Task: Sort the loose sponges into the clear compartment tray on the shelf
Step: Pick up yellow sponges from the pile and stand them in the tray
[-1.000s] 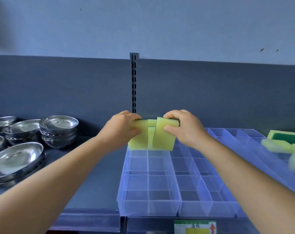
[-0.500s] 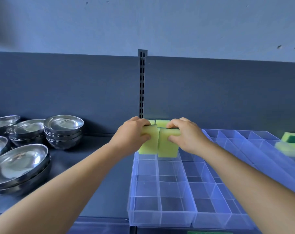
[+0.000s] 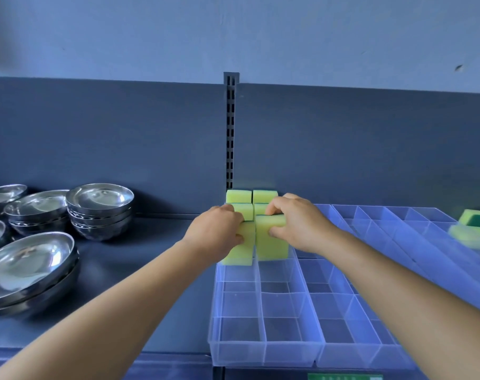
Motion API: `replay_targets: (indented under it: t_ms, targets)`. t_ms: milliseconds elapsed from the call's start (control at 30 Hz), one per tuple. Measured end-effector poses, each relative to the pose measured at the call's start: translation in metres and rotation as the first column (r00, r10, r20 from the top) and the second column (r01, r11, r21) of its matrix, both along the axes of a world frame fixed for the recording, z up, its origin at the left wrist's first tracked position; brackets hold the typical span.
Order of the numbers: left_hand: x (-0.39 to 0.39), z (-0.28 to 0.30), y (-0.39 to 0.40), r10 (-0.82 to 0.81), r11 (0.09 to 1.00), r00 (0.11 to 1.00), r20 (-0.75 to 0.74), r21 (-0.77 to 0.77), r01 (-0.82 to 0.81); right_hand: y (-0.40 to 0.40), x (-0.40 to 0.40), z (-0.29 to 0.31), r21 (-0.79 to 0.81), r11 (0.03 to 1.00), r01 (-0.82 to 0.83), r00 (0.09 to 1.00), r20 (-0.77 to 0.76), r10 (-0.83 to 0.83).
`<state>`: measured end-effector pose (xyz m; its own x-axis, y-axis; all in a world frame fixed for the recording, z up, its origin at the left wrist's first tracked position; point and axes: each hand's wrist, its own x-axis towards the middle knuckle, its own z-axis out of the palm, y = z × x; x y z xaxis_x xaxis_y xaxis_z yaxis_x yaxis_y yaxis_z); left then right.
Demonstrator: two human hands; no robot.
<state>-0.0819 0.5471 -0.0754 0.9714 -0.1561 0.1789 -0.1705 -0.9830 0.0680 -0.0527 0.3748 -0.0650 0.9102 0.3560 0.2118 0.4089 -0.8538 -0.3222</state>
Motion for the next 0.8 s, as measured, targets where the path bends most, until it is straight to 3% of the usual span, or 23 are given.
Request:
replay_targets:
  t_ms: [333,533,800]
  targets:
    - [-0.008,-0.002,0.001,-0.029,1.000,1.000,0.003,0.006,0.029,0.002,-0.015,-0.005,-0.050,0.997,0.051,0.998,-0.034,-0.053]
    - [-0.019,0.015,-0.020,-0.151,0.988,0.984,0.095,-0.027,0.155,-0.021,-0.037,0.005,-0.063,0.995,0.081,0.997,0.019,-0.080]
    - [-0.020,0.024,-0.088,-0.287,0.958,0.952,0.107,0.027,0.285,-0.088,-0.062,0.018,-0.136,0.975,0.176,0.984,0.025,-0.175]
